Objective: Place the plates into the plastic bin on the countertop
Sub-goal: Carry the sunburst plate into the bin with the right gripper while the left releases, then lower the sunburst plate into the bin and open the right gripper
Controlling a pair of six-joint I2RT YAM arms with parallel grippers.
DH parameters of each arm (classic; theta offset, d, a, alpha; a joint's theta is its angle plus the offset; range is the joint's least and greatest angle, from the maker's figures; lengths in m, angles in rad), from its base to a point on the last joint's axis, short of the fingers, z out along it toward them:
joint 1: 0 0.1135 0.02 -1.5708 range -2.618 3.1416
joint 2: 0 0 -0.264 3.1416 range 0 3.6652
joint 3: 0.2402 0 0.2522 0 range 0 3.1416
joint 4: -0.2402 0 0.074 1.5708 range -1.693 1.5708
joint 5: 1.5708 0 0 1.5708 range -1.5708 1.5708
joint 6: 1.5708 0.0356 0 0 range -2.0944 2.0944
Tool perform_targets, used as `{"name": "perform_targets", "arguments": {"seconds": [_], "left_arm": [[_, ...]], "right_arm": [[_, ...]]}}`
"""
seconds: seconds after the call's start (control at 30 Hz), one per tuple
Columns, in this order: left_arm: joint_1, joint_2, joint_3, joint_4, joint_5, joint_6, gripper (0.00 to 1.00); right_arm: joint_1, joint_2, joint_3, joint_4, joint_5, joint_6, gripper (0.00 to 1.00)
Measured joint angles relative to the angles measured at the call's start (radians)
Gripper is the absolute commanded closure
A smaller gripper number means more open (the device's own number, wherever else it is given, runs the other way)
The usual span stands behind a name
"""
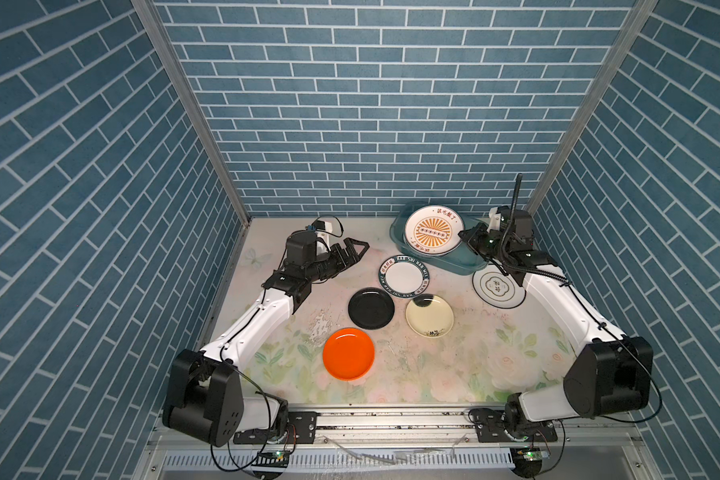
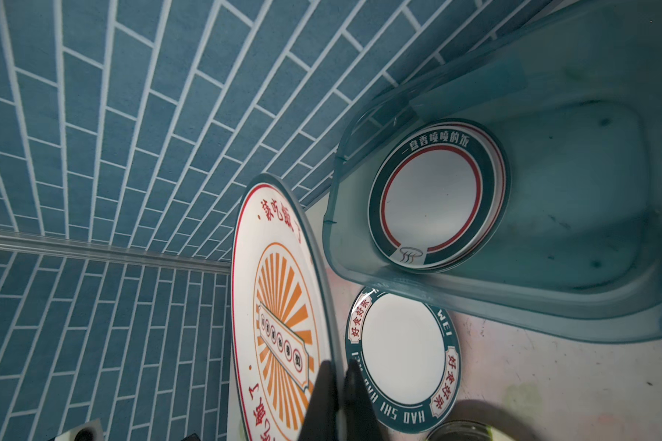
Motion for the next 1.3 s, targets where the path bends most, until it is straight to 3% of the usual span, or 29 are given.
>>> {"name": "perform_targets", "arguments": {"seconds": [0.33, 0.73, 1.3], "left_arm": [[0.009, 0.003, 0.049, -0.032, -0.003, -0.003, 0.0], [0.011, -0.07, 0.053, -0.11, -0.031, 0.036, 0.0], [0.016, -0.064, 0.053, -0.148, -0.052, 0.06, 0.0]], "right_arm": [[-0.094, 0.237, 0.105, 0.056, -0.054, -0.023, 1.0], [-0.097, 0.497, 0.331, 0.078, -0.104, -0.041, 1.0], [-0.097, 0.594, 0.337, 0.083, -0.113, -0.042, 1.0]]}}
